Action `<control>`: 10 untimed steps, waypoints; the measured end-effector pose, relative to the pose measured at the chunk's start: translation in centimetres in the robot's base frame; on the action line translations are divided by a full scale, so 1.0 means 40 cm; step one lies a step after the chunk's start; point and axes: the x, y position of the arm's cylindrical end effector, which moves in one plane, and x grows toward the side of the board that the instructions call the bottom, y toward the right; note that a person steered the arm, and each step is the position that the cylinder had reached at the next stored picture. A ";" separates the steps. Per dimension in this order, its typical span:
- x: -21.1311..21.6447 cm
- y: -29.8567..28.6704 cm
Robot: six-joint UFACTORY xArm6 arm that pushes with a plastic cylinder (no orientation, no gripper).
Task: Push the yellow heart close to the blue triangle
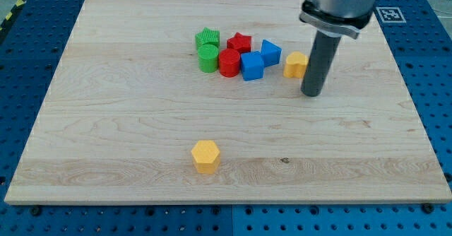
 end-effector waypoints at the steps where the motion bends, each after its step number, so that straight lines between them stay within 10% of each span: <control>1: 0.000 0.036; 10: -0.014 -0.052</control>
